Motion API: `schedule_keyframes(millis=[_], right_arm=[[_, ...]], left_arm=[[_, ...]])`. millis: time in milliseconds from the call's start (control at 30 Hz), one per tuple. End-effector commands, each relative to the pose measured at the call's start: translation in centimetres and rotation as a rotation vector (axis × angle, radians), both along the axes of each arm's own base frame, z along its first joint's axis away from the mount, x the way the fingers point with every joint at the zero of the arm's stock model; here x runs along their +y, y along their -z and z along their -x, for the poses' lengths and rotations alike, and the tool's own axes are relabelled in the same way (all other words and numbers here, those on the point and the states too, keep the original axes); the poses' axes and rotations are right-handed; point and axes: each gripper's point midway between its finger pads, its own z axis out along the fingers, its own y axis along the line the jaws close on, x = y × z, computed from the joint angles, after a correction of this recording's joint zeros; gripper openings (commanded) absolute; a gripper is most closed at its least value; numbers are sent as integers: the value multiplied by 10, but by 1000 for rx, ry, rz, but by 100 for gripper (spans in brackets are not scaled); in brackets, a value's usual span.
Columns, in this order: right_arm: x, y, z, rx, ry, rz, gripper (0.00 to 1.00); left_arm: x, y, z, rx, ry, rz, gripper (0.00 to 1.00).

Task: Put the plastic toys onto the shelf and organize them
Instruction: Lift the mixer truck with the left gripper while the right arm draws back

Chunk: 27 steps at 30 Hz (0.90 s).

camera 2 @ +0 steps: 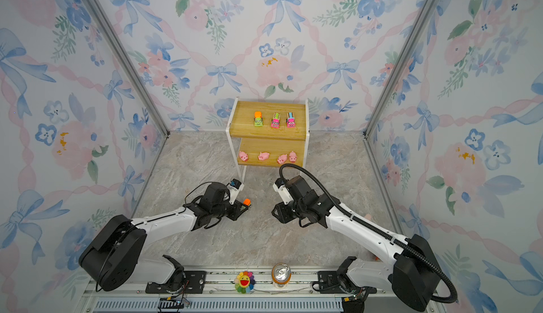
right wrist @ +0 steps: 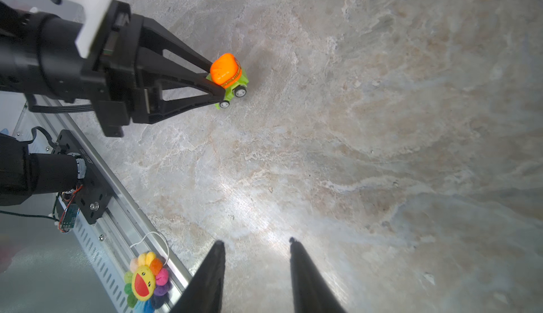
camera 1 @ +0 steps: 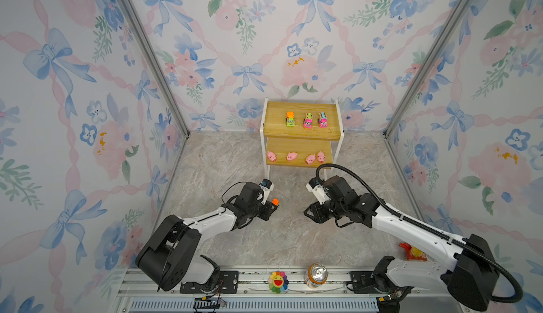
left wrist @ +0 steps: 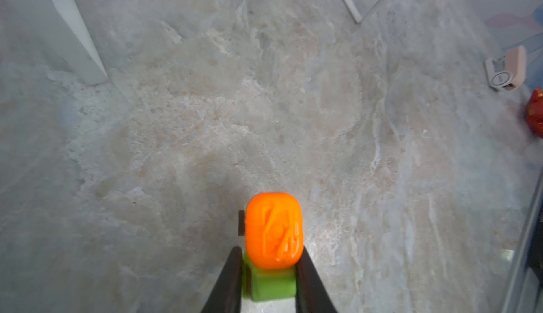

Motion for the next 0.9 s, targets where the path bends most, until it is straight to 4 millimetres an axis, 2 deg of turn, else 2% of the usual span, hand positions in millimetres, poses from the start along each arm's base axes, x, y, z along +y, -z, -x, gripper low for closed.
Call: schedule_keyframes(millis=[0, 167, 333, 467, 533, 633, 867], right_arm=[[-18, 9, 3, 31, 79, 33, 40], [-29, 19, 7, 63, 129, 71, 40], [-33, 26, 10, 82, 146, 83, 40], [-34, 30, 12, 83, 153, 83, 40], [-34, 31, 14, 79, 151, 89, 40], [-36, 30, 17, 71, 151, 91, 40], [-41, 24, 21, 44, 152, 80, 40]], left_arm=[[-8, -68, -3, -45, -43, 124, 23], [4, -161, -16, -135, -141, 141, 22], [4, -252, -40, -259, -183, 192, 23], [-4, -305, -61, -334, -191, 238, 23], [-5, -323, -73, -367, -210, 244, 23], [-7, -337, -89, -392, -235, 247, 22], [-3, -340, -122, -402, -311, 180, 24]])
